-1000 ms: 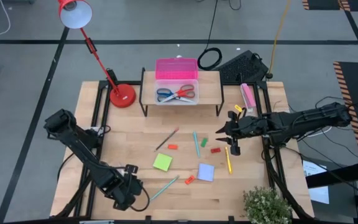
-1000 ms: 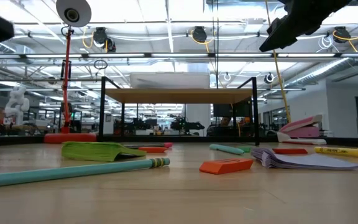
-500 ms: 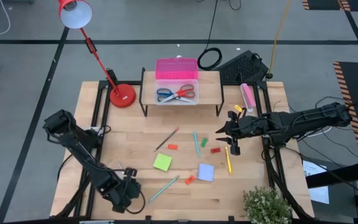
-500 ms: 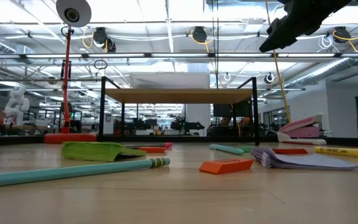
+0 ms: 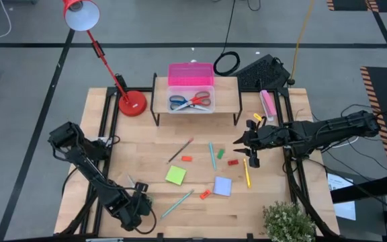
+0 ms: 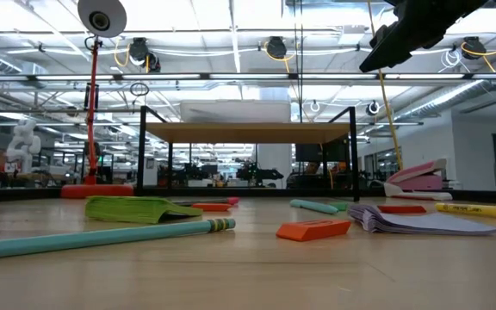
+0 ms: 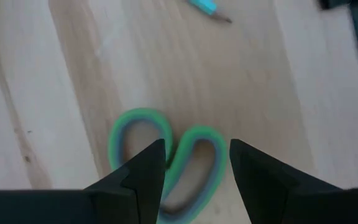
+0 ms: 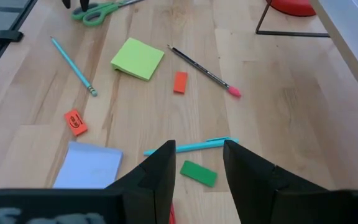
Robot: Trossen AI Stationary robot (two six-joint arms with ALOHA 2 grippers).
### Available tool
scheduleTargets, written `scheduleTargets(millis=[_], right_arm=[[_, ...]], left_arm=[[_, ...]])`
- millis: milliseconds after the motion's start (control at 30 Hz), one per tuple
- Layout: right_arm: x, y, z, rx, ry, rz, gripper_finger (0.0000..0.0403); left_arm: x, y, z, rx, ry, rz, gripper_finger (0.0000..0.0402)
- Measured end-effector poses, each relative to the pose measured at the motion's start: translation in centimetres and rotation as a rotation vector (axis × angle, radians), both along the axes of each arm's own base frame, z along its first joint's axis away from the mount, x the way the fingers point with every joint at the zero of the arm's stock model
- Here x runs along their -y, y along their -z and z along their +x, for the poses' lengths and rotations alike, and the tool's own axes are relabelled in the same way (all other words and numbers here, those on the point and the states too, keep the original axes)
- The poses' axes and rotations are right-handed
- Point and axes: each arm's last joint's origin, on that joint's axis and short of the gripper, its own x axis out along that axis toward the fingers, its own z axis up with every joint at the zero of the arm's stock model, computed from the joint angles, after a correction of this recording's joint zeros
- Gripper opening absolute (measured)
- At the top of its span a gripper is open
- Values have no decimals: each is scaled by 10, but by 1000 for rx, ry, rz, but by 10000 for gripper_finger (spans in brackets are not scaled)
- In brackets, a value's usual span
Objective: Pack school essentials
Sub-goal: Put the green scissors into the pink supply box on the shelf
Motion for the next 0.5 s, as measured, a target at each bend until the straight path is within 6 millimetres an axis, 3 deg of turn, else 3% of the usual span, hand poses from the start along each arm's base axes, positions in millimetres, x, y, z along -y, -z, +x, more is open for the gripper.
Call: scheduleTargets(millis=[500], right_arm=[[0, 0, 0, 0, -1, -1, 130]], left_arm=[[-13, 11, -3, -45, 37, 78, 184]])
